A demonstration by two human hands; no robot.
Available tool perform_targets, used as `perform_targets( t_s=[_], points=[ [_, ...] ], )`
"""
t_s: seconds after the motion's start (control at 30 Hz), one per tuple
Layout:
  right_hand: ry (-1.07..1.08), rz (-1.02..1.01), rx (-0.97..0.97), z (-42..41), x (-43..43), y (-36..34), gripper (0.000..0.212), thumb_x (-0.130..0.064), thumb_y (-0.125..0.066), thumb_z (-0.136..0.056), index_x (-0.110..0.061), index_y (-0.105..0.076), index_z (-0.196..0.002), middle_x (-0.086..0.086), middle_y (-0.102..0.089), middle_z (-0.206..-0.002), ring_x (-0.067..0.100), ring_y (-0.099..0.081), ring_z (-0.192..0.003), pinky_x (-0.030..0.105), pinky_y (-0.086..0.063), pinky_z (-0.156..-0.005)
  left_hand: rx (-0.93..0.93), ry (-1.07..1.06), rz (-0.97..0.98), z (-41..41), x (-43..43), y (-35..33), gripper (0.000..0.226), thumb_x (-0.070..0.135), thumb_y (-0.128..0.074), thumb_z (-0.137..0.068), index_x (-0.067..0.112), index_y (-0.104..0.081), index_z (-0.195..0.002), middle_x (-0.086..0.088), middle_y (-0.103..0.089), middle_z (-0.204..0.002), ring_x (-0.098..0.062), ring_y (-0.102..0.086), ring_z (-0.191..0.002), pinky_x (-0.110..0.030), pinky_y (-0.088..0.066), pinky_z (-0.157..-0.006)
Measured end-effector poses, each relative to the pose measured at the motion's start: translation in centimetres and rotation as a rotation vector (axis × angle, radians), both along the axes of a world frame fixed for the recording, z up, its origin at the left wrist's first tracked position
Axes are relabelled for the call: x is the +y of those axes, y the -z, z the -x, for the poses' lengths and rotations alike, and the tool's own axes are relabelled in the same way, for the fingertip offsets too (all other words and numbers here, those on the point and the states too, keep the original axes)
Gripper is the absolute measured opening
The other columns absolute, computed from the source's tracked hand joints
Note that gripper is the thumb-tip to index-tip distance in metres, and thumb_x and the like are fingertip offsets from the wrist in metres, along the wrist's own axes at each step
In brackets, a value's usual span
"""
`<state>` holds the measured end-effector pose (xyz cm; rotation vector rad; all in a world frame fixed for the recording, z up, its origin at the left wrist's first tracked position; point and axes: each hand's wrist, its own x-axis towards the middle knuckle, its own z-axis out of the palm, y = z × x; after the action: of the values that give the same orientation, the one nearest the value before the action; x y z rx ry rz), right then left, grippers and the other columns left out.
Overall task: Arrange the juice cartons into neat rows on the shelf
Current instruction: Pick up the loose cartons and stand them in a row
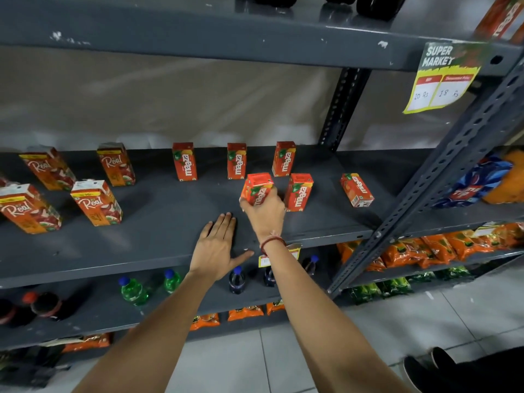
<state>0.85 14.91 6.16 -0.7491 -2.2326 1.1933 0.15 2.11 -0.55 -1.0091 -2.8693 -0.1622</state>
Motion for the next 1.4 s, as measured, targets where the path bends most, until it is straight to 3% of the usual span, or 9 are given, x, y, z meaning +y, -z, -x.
perform_targets(
  t_s=[0.23,0.37,0.47,0.57,0.73,0.83,1.0,1.23,1.4],
  points=[
    [-0.027,-0.115,-0.11,1.5,-0.4,2.6,0.061,-0.042,-0.076,-0.07,-0.004,-0.047,-0.108,0.017,-0.061,-0.109,0.03,-0.058,-0.103,0.042,-0.053,-0.081,-0.008,0.006,-0.029,0.0,0.1,0.1,0.094,0.074,-0.03,-0.078,-0.003,-0.044,-0.132,-0.019,-0.048,-0.136,-0.029,-0.043,-0.127,-0.047,-0.034,-0.105],
    [-0.112,-0.112,-0.005,-0.3,1.5,3.3,0.056,-0.044,-0.077,-0.07,-0.006,-0.054,-0.104,0.012,-0.063,-0.103,0.024,-0.057,-0.1,0.037,-0.051,-0.081,0.022,0.009,-0.029,0.0,0.1,0.1,0.093,0.073,-0.029,-0.079,-0.002,-0.044,-0.132,-0.018,-0.048,-0.136,-0.029,-0.043,-0.127,-0.046,-0.033,-0.105],
    [0.065,-0.189,0.163,-2.7,4.8,2.7,0.04,-0.04,-0.068,-0.081,-0.006,-0.06,-0.1,0.011,-0.061,-0.102,0.016,-0.054,-0.09,0.029,-0.048,-0.076,0.036,0.003,0.003,0.1,0.1,0.3,0.095,0.075,-0.021,-0.081,-0.002,-0.043,-0.133,-0.017,-0.046,-0.139,-0.028,-0.041,-0.129,-0.045,-0.033,-0.106],
    [0.325,-0.284,0.213,-3.2,9.7,1.6,0.032,-0.032,-0.059,-0.09,-0.004,-0.056,-0.104,0.015,-0.056,-0.106,0.026,-0.051,-0.099,0.041,-0.05,-0.08,0.041,-0.005,0.011,0.1,0.1,0.4,0.096,0.076,-0.018,-0.081,-0.001,-0.043,-0.134,-0.016,-0.045,-0.139,-0.027,-0.04,-0.129,-0.045,-0.032,-0.106],
    [0.471,-0.307,-0.299,-1.8,18.1,0.7,0.072,-0.027,-0.064,-0.084,0.003,-0.027,-0.138,0.028,-0.03,-0.145,0.04,-0.03,-0.135,0.049,-0.03,-0.11,0.039,-0.009,0.006,0.1,0.2,0.4,0.097,0.076,-0.018,-0.081,-0.002,-0.044,-0.133,-0.017,-0.046,-0.139,-0.028,-0.041,-0.129,-0.045,-0.034,-0.106],
    [0.404,-0.258,-0.507,-1.4,20.1,1.6,0.082,-0.028,-0.06,-0.087,0.003,-0.01,-0.145,0.027,-0.014,-0.153,0.039,-0.014,-0.142,0.05,-0.024,-0.114,0.037,-0.014,0.009,0.0,0.2,0.4,0.098,0.077,-0.015,-0.08,-0.002,-0.044,-0.133,-0.017,-0.046,-0.138,-0.028,-0.041,-0.128,-0.045,-0.034,-0.105],
    [0.463,-0.381,-0.541,-1.1,20.1,1.8,0.063,-0.019,-0.061,-0.086,0.011,-0.03,-0.132,0.028,-0.04,-0.132,0.039,-0.04,-0.122,0.045,-0.041,-0.099,0.042,-0.022,0.01,0.0,0.2,0.3,0.098,0.077,-0.016,-0.08,-0.001,-0.043,-0.133,-0.017,-0.046,-0.139,-0.028,-0.041,-0.129,-0.045,-0.033,-0.105],
    [0.451,0.155,-0.359,-1.9,18.4,0.1,0.052,-0.029,-0.065,-0.083,0.005,-0.051,-0.12,0.025,-0.055,-0.126,0.038,-0.053,-0.116,0.04,-0.044,-0.098,0.042,-0.01,-0.001,0.0,0.2,0.3,0.095,0.075,-0.022,-0.08,-0.001,-0.043,-0.134,-0.017,-0.045,-0.14,-0.028,-0.04,-0.13,-0.045,-0.031,-0.106],
    [0.476,0.705,0.095,-4.8,13.6,0.4,0.052,-0.03,-0.069,-0.078,0.002,-0.055,-0.117,0.015,-0.061,-0.107,0.026,-0.061,-0.096,0.037,-0.05,-0.091,0.015,-0.012,0.013,-0.1,0.2,0.0,0.096,0.075,-0.018,-0.08,0.0,-0.042,-0.134,-0.016,-0.044,-0.141,-0.027,-0.039,-0.131,-0.044,-0.03,-0.107]
  ],
)
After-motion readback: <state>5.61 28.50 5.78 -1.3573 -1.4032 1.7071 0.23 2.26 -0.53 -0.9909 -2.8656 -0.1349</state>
